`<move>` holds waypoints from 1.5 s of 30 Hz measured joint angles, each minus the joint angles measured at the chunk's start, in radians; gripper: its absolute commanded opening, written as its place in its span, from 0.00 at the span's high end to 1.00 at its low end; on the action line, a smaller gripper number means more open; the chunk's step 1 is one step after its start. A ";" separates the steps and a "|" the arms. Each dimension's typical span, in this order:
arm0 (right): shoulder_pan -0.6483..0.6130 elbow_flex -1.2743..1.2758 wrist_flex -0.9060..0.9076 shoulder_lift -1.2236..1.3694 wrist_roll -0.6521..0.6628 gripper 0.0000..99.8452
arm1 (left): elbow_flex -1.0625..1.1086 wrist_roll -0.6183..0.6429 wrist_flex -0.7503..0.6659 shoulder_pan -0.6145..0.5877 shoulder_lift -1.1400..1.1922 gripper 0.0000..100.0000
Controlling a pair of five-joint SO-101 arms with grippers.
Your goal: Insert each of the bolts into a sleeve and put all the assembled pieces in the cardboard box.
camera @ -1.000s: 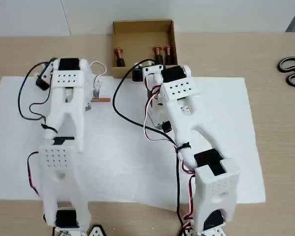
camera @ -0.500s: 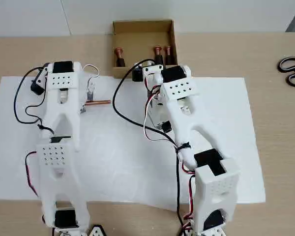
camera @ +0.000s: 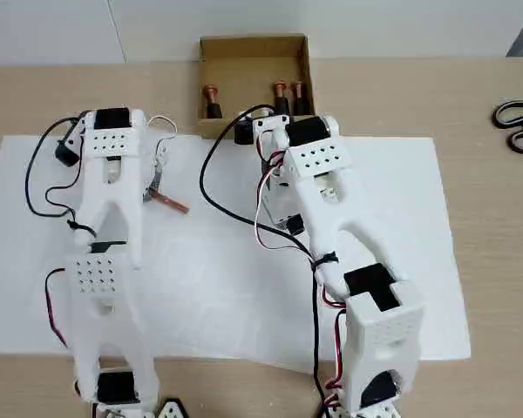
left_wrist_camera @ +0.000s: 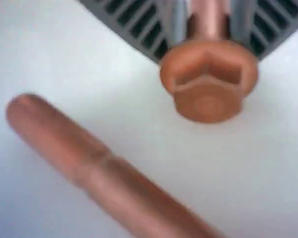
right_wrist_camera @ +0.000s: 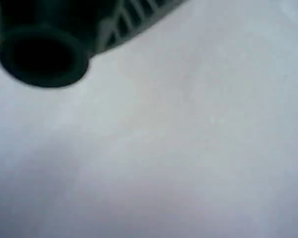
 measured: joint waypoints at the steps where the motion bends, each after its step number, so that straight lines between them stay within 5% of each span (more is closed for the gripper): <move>1: 0.000 0.000 0.000 0.000 0.000 0.99 | -0.009 -0.031 0.011 0.003 0.002 0.99; 19: 0.000 0.000 0.000 0.000 0.000 0.99 | -0.020 -1.020 0.098 0.133 0.002 0.99; 45: 0.000 0.000 0.000 0.000 0.000 0.99 | 0.006 -1.026 0.074 0.129 0.044 0.92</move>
